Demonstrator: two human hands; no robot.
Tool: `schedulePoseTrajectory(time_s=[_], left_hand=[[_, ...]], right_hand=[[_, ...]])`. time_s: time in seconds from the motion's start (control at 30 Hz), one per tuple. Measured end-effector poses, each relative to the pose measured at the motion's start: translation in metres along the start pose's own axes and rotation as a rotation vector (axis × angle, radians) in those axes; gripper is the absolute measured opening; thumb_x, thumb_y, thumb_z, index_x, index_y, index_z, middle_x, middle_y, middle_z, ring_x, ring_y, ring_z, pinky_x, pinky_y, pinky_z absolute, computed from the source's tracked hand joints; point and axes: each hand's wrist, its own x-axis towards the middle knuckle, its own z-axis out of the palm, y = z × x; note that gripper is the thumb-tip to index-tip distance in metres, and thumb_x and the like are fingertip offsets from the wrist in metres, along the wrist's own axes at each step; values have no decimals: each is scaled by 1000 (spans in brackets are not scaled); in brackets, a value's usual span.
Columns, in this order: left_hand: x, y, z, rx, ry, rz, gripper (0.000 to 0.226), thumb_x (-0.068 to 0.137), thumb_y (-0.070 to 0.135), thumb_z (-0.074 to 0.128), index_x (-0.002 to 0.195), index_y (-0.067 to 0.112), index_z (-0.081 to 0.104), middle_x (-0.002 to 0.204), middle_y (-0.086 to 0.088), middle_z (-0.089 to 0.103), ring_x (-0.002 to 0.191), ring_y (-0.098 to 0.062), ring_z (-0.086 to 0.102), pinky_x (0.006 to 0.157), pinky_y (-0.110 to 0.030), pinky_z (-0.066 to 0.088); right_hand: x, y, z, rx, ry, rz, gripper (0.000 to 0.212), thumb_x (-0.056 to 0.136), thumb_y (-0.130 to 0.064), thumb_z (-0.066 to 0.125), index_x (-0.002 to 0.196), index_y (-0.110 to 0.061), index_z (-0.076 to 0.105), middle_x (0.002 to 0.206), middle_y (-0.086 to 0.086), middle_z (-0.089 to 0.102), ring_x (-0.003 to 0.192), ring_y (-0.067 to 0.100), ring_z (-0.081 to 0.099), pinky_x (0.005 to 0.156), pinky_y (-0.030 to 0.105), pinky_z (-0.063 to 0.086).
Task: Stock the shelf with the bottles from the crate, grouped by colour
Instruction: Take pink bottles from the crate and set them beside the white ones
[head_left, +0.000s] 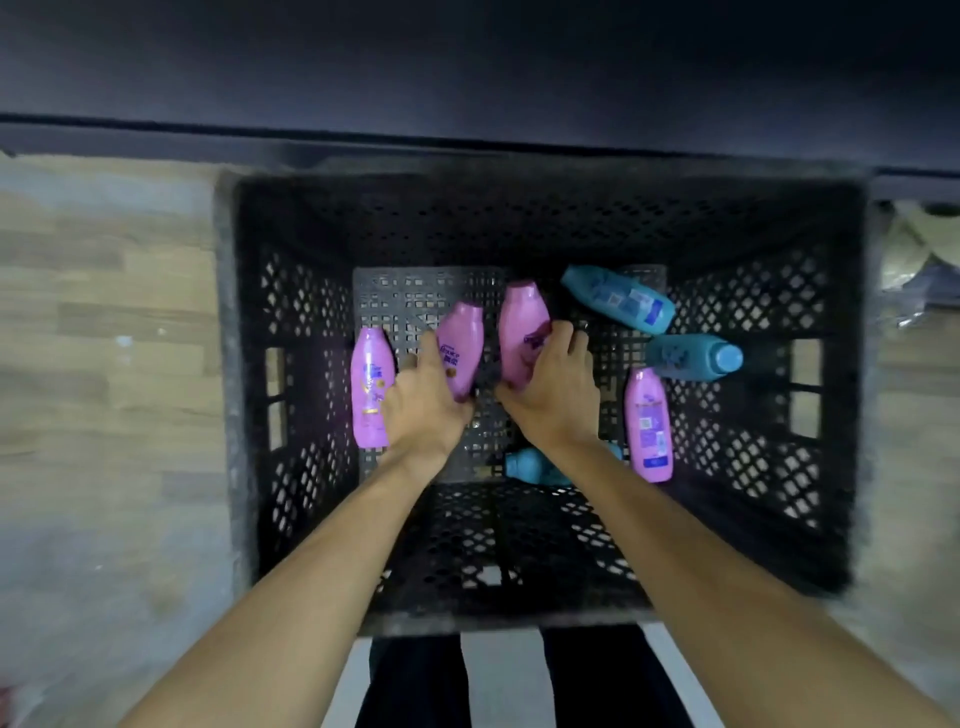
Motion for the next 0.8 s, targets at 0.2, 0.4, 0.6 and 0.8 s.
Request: schedulePoseTrajectory(time_s=[0.2, 0.4, 0.6, 0.8], left_hand=[[-84, 40, -111, -127, 195, 101, 66, 69, 26, 76, 124, 17, 41, 101, -8, 59, 87, -36, 61, 63, -38, 44], [-148, 85, -224, -173, 394, 307, 78, 68, 30, 75, 136, 19, 39, 98, -7, 55, 84, -35, 60, 63, -40, 49], [-197, 118, -298, -231, 518, 417, 77, 68, 34, 76, 135, 21, 40, 94, -4, 54, 80, -34, 60, 63, -38, 46], [-245, 142, -358, -306, 619, 548, 80, 69, 36, 76, 138, 24, 37, 97, -2, 54, 85, -30, 60, 67, -38, 47]], right_hand=[[-77, -59, -114, 60, 207, -101, 75, 72, -32, 78, 131, -9, 39, 124, 7, 44, 115, 28, 45, 82, 40, 48], [-133, -124, -215, 127, 433, -160, 71, 70, -35, 75, 128, -13, 41, 112, 3, 45, 105, 25, 49, 72, 40, 49], [-174, -163, -290, 163, 615, -221, 74, 72, -39, 75, 131, -14, 38, 112, 0, 43, 102, 21, 48, 63, 33, 42], [-215, -191, -361, 197, 782, -278, 75, 72, -42, 77, 131, -15, 38, 115, -2, 44, 104, 19, 48, 66, 30, 37]])
